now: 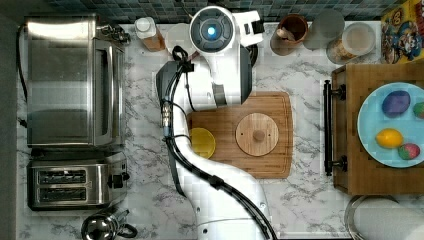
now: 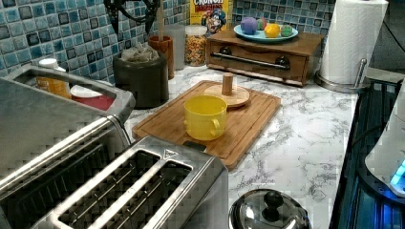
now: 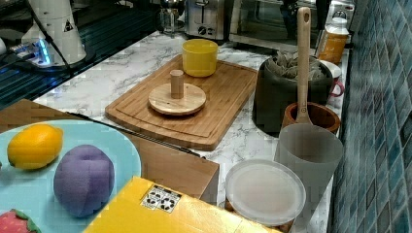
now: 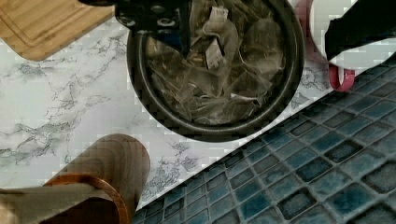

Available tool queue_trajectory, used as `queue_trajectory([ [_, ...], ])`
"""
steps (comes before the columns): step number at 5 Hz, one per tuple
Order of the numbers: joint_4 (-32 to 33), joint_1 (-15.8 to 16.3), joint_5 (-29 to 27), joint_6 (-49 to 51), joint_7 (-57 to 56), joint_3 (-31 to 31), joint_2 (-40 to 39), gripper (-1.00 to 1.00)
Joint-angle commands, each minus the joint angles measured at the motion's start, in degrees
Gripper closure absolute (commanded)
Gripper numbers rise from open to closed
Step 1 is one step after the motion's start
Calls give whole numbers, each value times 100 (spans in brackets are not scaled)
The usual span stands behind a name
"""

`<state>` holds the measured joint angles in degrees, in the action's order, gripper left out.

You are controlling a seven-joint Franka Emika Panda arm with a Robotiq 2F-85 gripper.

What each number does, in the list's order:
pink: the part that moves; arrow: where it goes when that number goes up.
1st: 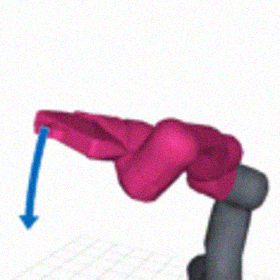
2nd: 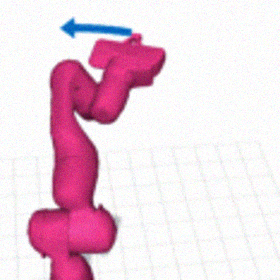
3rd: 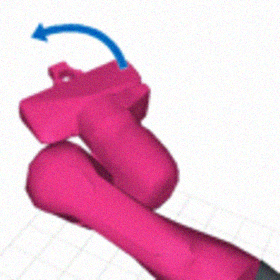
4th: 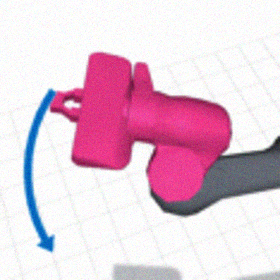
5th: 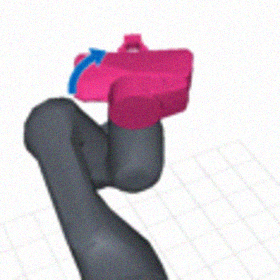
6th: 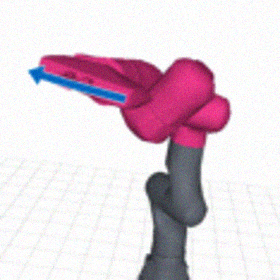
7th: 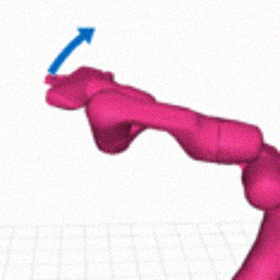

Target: Get a tea bag.

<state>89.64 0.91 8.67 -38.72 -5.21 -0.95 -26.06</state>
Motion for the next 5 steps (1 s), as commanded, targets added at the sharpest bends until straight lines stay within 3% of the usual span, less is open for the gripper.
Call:
queue_trajectory([
  [1,-1342,19,276,778,274,-2,-253,-100],
  [2,-1493,0,231,859,290,-41,-365,-100],
  [3,-1528,48,204,935,279,-8,-449,100],
  [5,-1707,45,135,1243,282,-22,-681,100],
])
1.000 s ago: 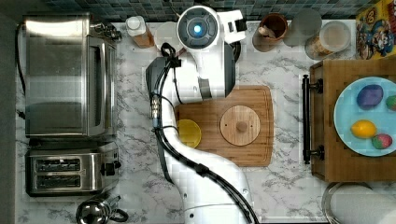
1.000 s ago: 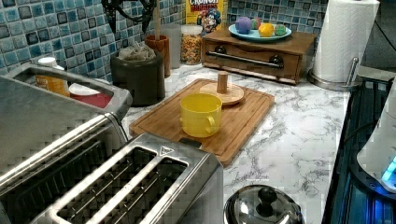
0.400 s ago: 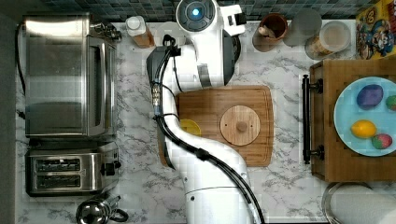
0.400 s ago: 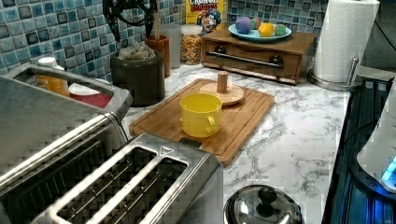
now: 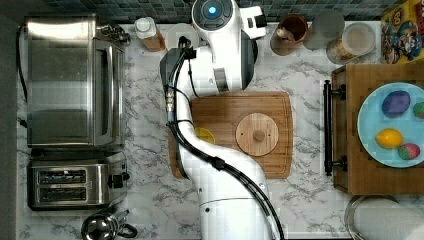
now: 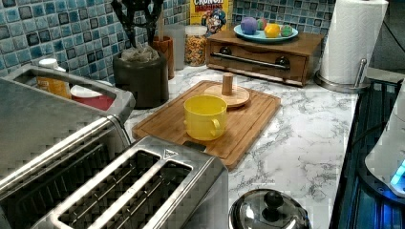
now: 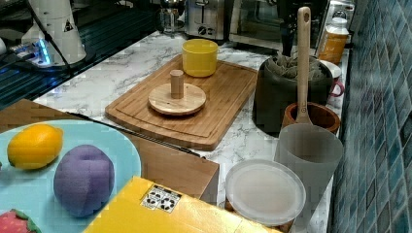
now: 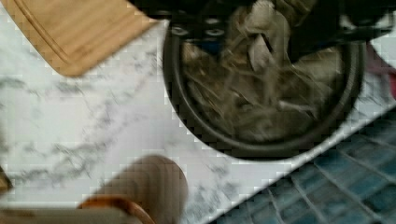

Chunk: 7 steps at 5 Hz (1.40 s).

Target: Get a tea bag.

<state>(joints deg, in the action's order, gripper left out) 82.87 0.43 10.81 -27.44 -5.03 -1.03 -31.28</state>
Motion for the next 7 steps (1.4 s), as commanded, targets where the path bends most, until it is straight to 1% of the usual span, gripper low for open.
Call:
queue_trajectory([
  [1,-996,71,-98,151,268,-41,-144,100],
  [2,-678,-21,-162,-119,266,-88,182,100],
  [3,2,-89,-195,-824,272,-48,962,100],
  [4,21,-115,-264,-734,73,-55,1306,100],
  [5,175,-123,-424,-551,-233,-75,1525,100],
  [6,176,-217,-632,-24,-532,-180,1512,100],
  [7,657,-269,-671,303,-568,-285,1571,100],
])
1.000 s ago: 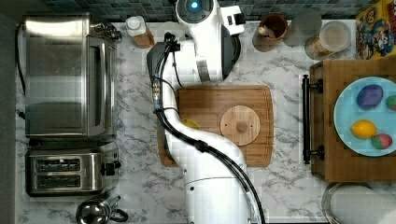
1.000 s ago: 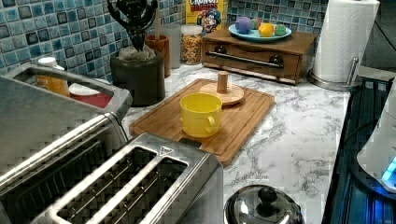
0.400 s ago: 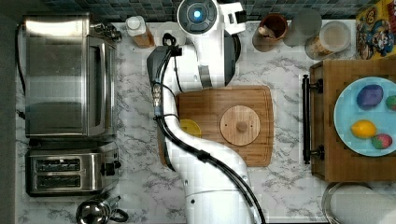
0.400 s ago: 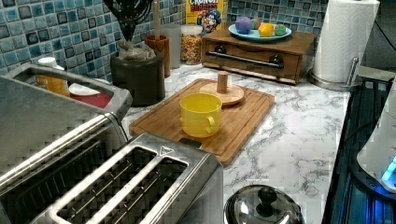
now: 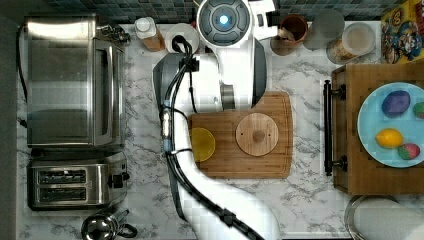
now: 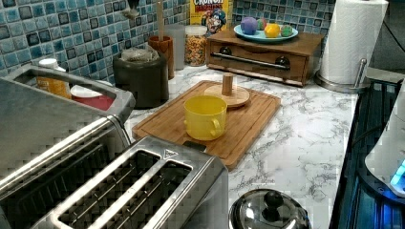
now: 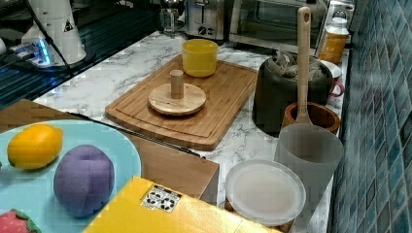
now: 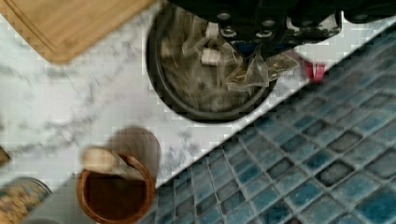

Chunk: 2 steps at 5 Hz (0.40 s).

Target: Get a tea bag.

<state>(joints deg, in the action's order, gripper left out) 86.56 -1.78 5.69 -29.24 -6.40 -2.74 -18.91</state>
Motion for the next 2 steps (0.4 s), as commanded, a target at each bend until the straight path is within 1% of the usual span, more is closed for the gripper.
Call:
queue_trajectory([
  [1,1203,-33,-100,514,-572,-186,654,100],
  [2,1716,-49,-213,658,-741,-234,963,100],
])
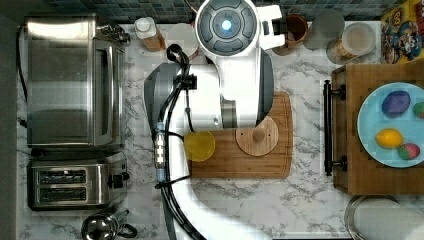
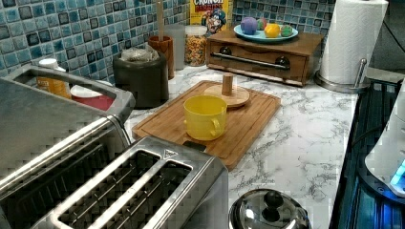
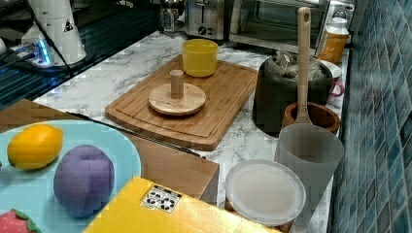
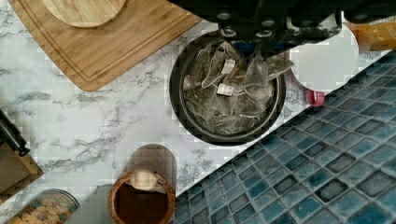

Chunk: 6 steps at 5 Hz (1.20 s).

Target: Get a tea bag.

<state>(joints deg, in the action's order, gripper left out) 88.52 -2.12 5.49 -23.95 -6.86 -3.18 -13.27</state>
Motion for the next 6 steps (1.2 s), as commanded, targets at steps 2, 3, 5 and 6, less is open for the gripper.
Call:
queue_trajectory([
  [2,2657,-105,-595,-612,-939,-234,1691,100],
  [3,2829,-78,-601,-815,-788,-184,1966,100],
  [5,2830,-30,-594,-815,-783,-137,1966,100],
  [6,2829,-10,-592,-815,-781,-119,1965,100],
])
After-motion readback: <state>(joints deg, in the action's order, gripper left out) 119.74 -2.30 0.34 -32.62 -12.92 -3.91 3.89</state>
